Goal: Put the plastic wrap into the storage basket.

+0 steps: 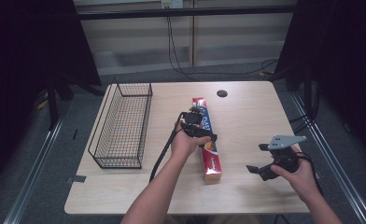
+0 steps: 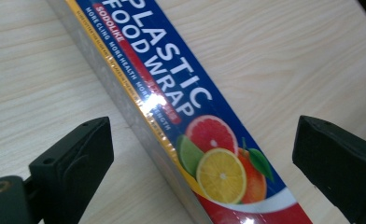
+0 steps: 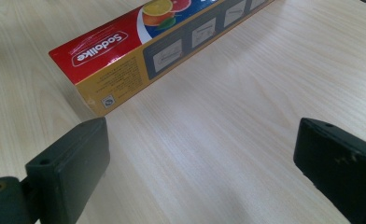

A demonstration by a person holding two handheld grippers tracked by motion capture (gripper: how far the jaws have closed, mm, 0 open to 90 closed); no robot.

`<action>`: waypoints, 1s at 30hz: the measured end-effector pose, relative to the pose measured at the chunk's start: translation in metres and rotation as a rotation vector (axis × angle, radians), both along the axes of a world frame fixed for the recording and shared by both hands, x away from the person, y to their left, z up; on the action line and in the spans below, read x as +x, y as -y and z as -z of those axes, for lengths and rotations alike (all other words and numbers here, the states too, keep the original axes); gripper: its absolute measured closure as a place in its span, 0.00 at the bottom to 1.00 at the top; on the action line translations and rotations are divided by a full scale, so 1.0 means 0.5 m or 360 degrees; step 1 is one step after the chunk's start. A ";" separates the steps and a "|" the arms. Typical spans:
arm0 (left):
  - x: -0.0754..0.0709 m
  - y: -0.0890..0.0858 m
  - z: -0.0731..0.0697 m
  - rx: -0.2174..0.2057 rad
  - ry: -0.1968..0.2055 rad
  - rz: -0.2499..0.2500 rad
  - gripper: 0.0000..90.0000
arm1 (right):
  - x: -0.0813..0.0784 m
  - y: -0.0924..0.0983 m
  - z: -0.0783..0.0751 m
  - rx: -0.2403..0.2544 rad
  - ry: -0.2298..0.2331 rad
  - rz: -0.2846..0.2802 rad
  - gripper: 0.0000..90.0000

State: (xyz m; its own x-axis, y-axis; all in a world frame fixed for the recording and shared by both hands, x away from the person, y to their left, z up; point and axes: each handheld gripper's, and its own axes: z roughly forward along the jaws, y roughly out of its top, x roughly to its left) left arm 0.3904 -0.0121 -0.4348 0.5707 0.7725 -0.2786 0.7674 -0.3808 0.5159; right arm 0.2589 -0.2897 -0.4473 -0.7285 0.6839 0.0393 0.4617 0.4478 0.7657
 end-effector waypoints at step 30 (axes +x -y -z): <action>0.042 0.033 0.049 0.0056 -0.0042 -0.0187 0.16 | 0.003 0.007 -0.001 0.0034 -0.0005 -0.0005 0.04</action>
State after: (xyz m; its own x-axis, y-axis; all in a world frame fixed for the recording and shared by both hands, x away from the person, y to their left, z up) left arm 0.4116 -0.0284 -0.4594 0.4684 0.8431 -0.2640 0.8209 -0.3049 0.4829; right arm 0.2603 -0.2932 -0.4470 -0.7303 0.6808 0.0563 0.4627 0.4325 0.7739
